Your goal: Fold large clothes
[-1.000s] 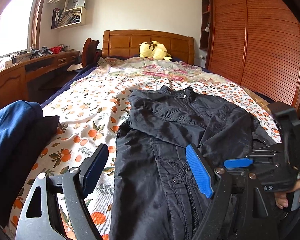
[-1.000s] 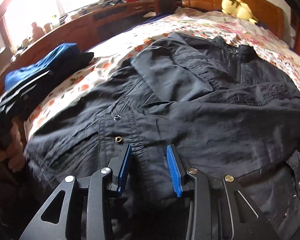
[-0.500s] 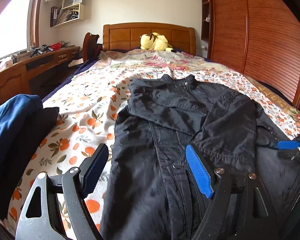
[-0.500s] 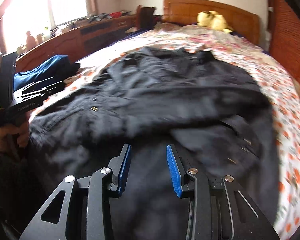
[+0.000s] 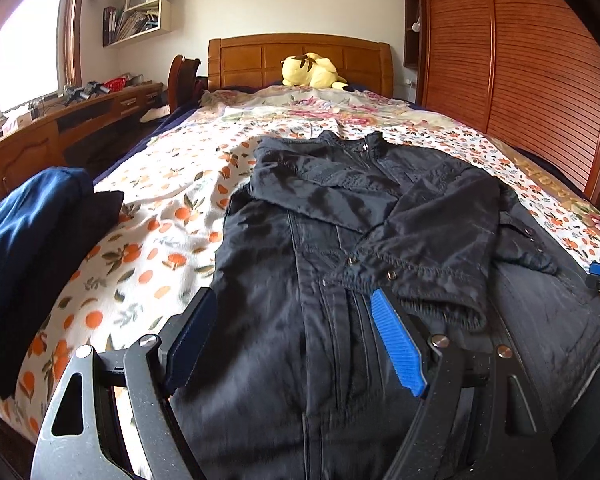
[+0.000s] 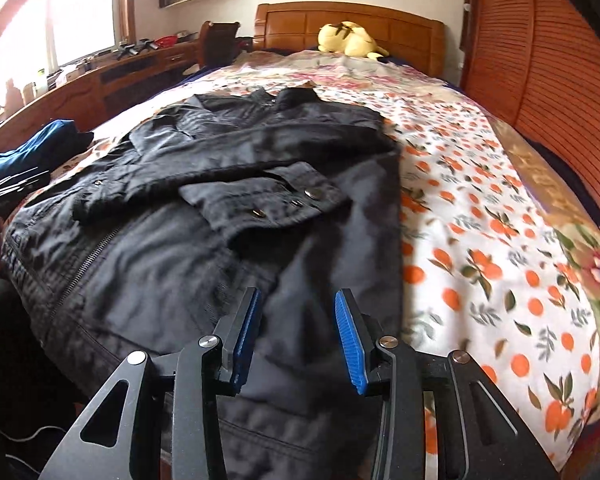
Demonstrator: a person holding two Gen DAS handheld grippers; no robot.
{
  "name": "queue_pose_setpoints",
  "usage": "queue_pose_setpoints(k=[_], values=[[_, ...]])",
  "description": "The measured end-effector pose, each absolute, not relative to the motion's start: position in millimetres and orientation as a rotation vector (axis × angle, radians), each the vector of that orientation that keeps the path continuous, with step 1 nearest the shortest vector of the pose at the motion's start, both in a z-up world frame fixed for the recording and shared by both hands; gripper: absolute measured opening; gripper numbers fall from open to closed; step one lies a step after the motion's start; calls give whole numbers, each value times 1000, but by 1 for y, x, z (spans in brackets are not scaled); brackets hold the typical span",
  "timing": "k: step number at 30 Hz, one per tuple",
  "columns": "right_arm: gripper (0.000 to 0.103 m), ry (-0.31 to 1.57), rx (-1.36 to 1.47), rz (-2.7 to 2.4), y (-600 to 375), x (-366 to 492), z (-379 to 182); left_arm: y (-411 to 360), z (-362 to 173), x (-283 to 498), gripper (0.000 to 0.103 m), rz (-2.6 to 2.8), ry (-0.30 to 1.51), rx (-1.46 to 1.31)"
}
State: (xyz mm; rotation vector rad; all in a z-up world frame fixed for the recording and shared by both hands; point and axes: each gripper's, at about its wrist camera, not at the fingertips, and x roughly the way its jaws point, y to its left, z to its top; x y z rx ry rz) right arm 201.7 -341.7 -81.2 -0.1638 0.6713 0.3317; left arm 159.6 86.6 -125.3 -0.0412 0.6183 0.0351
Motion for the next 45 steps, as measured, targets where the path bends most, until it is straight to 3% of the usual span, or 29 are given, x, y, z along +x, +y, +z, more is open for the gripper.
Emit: queue_pose_setpoints(k=[8, 11, 14, 40, 45], values=[[58, 705, -120, 323, -372, 209, -96, 99, -133, 135, 80, 42, 684, -62], [66, 705, -90, 332, -379, 214, -98, 104, -134, 130, 61, 20, 715, -61], [66, 717, -62, 347, -386, 218, -101, 111, -136, 124, 55, 38, 739, -51], [67, 786, -66, 311, -393, 184, -90, 136, -158, 100, 54, -18, 839, -69], [67, 786, -76, 309, -389, 190, -91, 133, -157, 98, 36, -67, 833, -81]])
